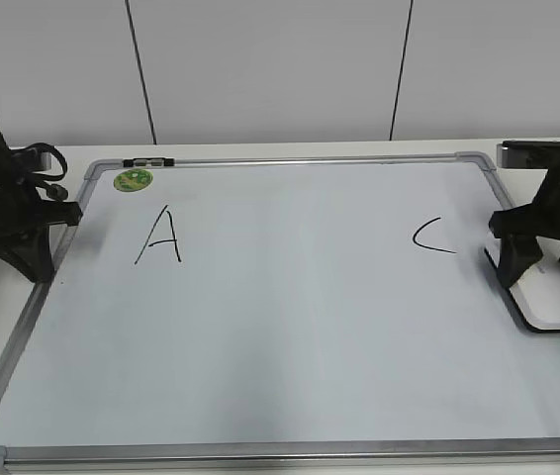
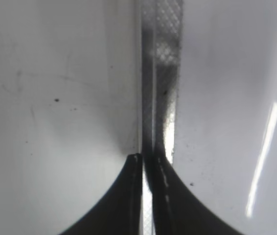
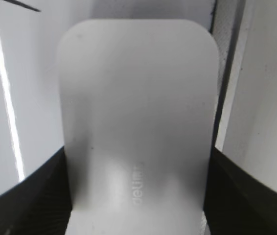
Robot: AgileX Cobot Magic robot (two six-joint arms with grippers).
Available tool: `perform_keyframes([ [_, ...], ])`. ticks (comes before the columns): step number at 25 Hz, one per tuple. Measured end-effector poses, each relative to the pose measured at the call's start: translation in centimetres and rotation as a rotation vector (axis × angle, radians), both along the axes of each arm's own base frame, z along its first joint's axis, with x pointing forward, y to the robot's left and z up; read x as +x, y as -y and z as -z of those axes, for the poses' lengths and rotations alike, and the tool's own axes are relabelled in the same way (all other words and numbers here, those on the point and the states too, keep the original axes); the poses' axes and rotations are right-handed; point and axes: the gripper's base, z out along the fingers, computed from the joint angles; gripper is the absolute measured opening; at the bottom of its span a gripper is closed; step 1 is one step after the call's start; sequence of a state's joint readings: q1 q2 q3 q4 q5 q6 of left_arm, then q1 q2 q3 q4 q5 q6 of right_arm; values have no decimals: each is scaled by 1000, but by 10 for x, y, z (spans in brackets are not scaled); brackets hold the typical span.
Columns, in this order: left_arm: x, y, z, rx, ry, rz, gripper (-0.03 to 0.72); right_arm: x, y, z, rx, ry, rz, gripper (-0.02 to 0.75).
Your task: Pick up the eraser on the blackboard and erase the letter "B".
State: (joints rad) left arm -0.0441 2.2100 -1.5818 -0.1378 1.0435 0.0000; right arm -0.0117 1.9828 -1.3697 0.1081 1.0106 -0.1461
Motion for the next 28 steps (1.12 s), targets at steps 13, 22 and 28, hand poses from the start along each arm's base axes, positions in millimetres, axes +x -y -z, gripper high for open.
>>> perform_keyframes([
  [13,0,0,0,0,0,0,20,2,0,1,-3,23,7,596],
  [22,0,0,0,0,0,0,20,10,-1,-12,8,45,18,621],
  [28,0,0,0,0,-3,0,34,17,-1,-30,12,51,10,620],
])
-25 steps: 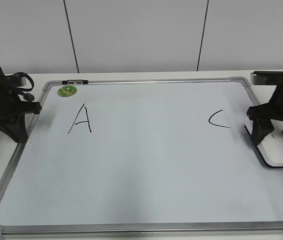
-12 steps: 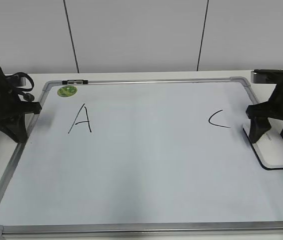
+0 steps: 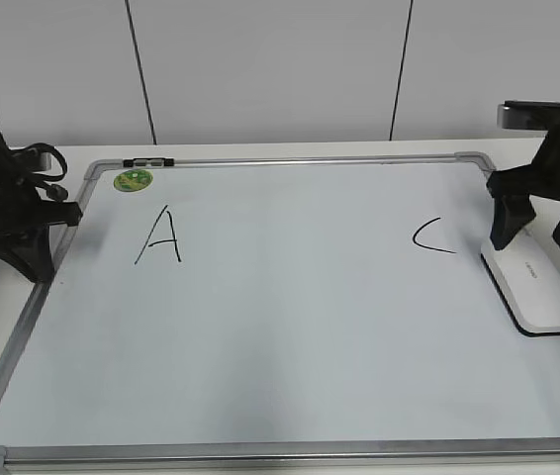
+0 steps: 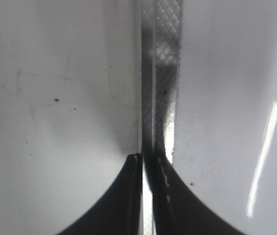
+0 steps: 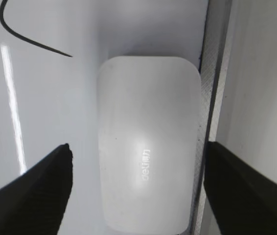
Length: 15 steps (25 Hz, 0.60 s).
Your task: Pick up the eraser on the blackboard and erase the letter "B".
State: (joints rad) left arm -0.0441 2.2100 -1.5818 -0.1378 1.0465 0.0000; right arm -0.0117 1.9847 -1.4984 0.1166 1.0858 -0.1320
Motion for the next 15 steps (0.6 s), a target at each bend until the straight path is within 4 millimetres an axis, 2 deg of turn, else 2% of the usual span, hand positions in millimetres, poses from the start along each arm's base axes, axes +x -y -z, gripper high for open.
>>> perform_keyframes([
  [3,0,-1,-2,6,5,4,107,-1,0,-1,1,-12,-2,620],
  [6,-1,-3,-7,29,8,19,260,-1,0,-1,1,-11,-2,616],
  [9,-2,-4,-19,43,21,28,368,-1,0,-1,1,-14,-2,590],
  [15,-3,-4,-45,44,38,35,404,-3,0,-1,3,-39,4,562],
])
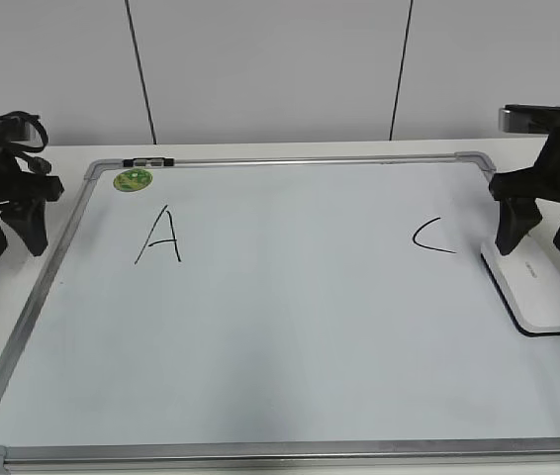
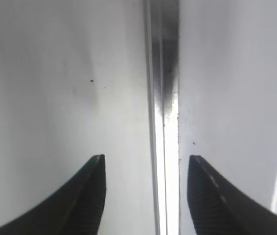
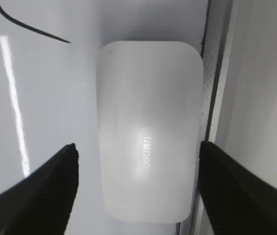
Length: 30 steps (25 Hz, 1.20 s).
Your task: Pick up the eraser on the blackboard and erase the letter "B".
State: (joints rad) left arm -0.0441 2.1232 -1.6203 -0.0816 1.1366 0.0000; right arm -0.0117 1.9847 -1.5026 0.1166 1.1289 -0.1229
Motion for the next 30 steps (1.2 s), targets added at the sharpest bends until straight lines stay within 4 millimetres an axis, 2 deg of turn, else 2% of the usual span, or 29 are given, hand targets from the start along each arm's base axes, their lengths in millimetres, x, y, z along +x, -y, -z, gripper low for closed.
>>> perform_keyframes([
  [8,-7,0,-17,1,-24,-8,404,-2,0,-1,4,-19,24,560],
  [11,-12,-3,-42,26,35,-42,404,-6,-4,-12,6,7,21,558],
  [15,-23,-6,-84,41,140,-55,404,-18,-13,-26,7,59,15,557],
  [18,-35,-6,-113,38,212,-58,404,-37,-21,-41,10,125,13,557],
  [21,-54,-7,-134,35,251,-60,403,-53,-26,-48,16,168,17,557],
  [24,-78,-8,-142,35,256,-60,393,-67,-35,-55,26,215,5,556],
  [30,-135,-11,-138,34,269,-62,372,-84,-50,-57,37,235,-36,556],
])
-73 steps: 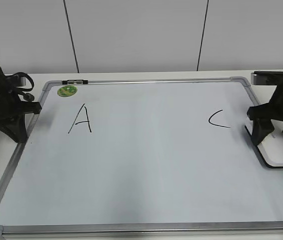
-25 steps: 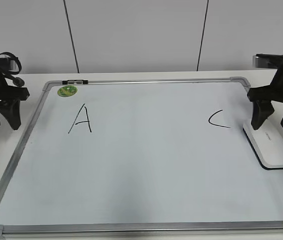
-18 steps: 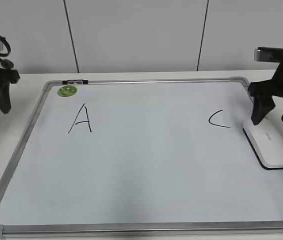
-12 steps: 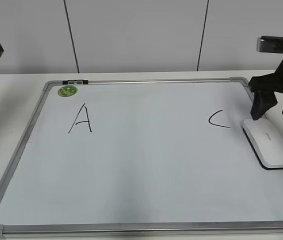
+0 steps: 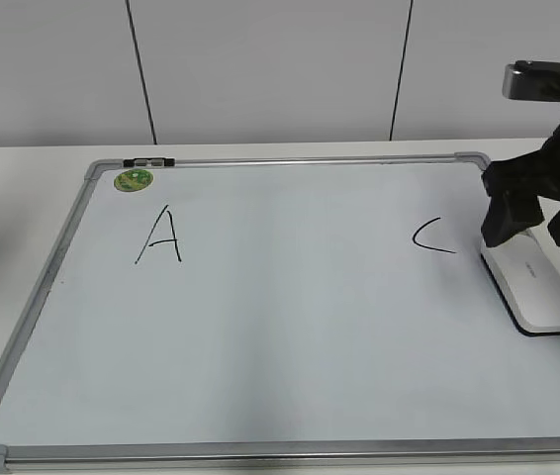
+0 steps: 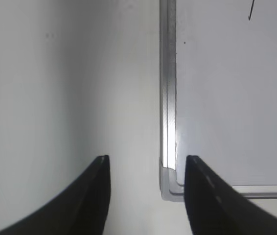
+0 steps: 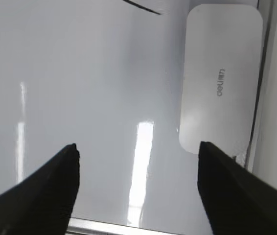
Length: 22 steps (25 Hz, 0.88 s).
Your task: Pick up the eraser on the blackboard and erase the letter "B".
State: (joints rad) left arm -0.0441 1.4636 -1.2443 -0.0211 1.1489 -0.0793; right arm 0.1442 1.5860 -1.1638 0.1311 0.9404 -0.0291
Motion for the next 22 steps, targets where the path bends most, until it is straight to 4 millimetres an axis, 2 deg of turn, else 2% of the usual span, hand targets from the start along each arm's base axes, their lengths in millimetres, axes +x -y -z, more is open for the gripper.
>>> perform_keyframes([
  [5,-44,-2,1,0,53,-1,363,-22,3,-8,-8,11,-7,556],
  [7,-59,-3,4,0,55,-1,363,-37,5,-13,-9,14,-9,556],
  [14,-121,-6,14,-2,114,-1,360,-113,17,-26,-2,82,-13,555],
  [22,-189,-10,25,3,262,0,355,-195,29,-21,13,183,-15,555],
])
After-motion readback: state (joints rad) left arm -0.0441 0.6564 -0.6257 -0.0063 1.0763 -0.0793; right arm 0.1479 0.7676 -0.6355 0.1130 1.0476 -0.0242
